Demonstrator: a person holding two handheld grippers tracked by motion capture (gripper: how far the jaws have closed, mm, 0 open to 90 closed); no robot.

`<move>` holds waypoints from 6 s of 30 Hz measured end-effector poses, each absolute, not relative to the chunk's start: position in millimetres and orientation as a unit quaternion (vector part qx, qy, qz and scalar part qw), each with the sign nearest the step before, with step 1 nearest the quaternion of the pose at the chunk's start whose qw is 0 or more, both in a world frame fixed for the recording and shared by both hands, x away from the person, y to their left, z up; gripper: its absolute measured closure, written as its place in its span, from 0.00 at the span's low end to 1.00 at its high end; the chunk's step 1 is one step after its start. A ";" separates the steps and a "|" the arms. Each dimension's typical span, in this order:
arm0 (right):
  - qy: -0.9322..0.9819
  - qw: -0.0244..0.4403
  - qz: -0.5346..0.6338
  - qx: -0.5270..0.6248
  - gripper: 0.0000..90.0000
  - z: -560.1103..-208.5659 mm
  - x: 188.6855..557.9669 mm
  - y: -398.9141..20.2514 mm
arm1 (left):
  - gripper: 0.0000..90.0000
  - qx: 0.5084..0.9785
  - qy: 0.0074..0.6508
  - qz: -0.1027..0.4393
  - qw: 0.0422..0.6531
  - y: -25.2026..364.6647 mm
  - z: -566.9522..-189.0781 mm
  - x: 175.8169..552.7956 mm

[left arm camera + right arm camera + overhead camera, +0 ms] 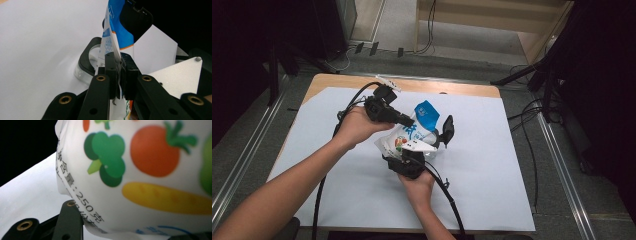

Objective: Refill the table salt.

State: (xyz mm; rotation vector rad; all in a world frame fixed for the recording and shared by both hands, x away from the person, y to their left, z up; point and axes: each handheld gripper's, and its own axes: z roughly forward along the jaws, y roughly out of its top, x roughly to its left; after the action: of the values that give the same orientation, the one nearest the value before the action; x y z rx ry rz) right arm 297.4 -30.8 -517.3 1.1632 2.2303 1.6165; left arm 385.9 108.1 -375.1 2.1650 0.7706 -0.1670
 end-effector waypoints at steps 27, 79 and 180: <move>0.715 0.037 0.566 0.409 0.65 -513.3 306.2 -36.0 | 0.94 0.851 0.316 -0.067 0.413 100.9 -376.6 394.5; 0.696 -0.002 0.587 0.414 0.66 -518.0 311.7 -39.2 | 1.00 0.859 0.316 -0.055 0.398 94.4 -377.5 391.8; 0.693 -0.021 0.591 0.413 0.68 -505.3 315.4 -28.3 | 1.00 0.857 0.321 -0.059 0.398 106.7 -373.6 392.3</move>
State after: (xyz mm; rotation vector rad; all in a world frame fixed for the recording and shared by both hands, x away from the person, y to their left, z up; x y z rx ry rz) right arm 315.4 -28.3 -505.3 1.3149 2.2059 1.8821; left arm 392.3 106.7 -373.6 2.1706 0.8120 -0.1487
